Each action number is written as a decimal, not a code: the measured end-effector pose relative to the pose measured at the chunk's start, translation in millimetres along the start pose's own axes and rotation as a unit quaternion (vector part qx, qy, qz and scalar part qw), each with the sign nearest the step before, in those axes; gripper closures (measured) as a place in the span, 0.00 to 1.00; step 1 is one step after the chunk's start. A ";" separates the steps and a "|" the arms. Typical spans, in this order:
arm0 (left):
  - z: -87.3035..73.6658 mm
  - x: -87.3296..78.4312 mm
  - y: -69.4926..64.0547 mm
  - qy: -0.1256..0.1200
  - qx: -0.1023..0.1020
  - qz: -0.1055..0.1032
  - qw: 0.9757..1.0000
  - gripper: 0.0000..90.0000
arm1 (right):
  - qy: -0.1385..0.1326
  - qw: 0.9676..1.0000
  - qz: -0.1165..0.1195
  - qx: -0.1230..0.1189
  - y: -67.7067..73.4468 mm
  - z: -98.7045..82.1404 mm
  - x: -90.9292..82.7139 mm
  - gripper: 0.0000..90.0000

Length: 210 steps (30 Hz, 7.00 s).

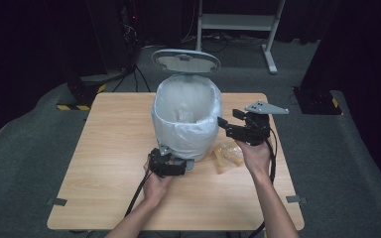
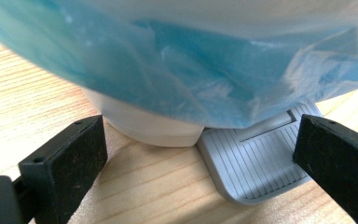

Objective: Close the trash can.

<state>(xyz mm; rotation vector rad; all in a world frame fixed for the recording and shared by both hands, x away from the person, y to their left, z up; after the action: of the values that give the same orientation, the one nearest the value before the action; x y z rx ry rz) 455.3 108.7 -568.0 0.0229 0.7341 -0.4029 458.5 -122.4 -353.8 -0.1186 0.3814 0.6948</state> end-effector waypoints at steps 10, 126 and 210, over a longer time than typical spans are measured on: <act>0.5 0.8 -0.8 -0.005 -0.008 -0.001 1.000 0.03 | -0.010 1.000 -0.011 0.014 -8.5 -15.1 -9.3 0.39; -1.8 -2.2 1.2 0.017 0.016 -0.002 1.000 0.03 | 0.197 0.973 -0.118 0.015 -45.8 -199.7 64.0 0.87; 0.0 1.5 -1.9 -0.002 -0.017 -0.011 1.000 0.04 | 0.110 0.994 -0.023 -0.014 -13.1 -125.2 -7.3 0.99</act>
<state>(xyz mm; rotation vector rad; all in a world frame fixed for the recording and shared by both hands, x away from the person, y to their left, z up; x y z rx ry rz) 455.7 106.4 -568.7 -0.0185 0.7376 -0.4116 424.0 -165.9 -467.1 -0.2303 0.5787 0.6426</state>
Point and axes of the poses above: each handheld gripper's, and its own axes: x roughly forward along the jaws, z roughly out of its top, y roughly to its left, the point moved 6 cm from there along x, roughly forward along the jaws, and after that the axes turned 5 degrees about -x, right-handed, at the moved point
